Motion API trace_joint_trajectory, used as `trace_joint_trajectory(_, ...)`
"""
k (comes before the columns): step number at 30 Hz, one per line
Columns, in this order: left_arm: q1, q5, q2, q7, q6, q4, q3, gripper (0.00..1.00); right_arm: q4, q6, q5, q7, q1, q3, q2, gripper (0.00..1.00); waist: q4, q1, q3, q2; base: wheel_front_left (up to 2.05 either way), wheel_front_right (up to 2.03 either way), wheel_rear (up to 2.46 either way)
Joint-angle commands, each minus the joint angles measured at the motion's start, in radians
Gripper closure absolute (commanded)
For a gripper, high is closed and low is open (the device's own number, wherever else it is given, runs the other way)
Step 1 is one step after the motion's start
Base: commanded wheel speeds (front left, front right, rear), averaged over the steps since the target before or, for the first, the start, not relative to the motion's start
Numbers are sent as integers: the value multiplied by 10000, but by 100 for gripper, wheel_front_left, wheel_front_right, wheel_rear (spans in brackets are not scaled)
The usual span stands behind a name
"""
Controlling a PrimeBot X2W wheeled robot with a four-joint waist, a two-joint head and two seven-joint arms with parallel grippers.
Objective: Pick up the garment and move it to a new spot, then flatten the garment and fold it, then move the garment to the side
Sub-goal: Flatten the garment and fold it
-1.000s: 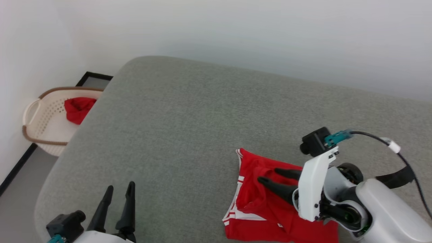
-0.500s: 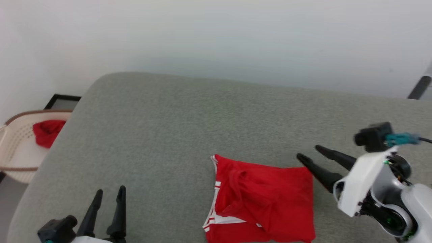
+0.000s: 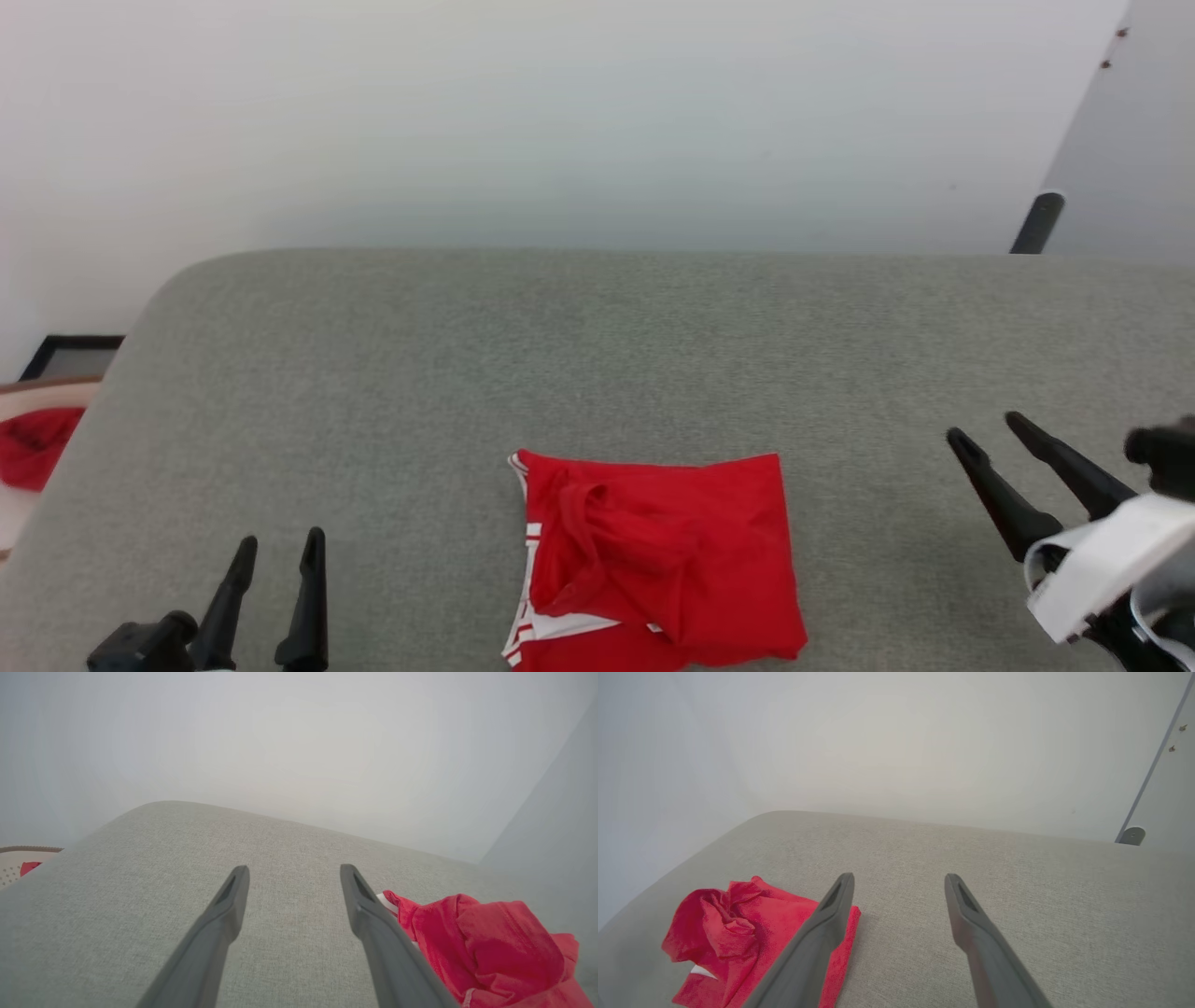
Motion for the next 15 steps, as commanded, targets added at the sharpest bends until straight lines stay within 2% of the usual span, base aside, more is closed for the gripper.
trace_joint_trajectory(1,119,82,5,7,-24,-16,35,0,47,-5,-151,-312,232,-119,-28,0,-217,0,-94,0,0,0,0)
trace_joint_trajectory(8,217,278,74,7,-24,41,113,0,430,-7,-665,-1589,1152,-633,-17,0,-488,0,-168,0,0,0,0)
trace_joint_trajectory(15,315,325,107,7,-24,60,245,0,769,-5,-718,-2378,1838,-1049,172,0,-606,0,-232,0,0,0,0)
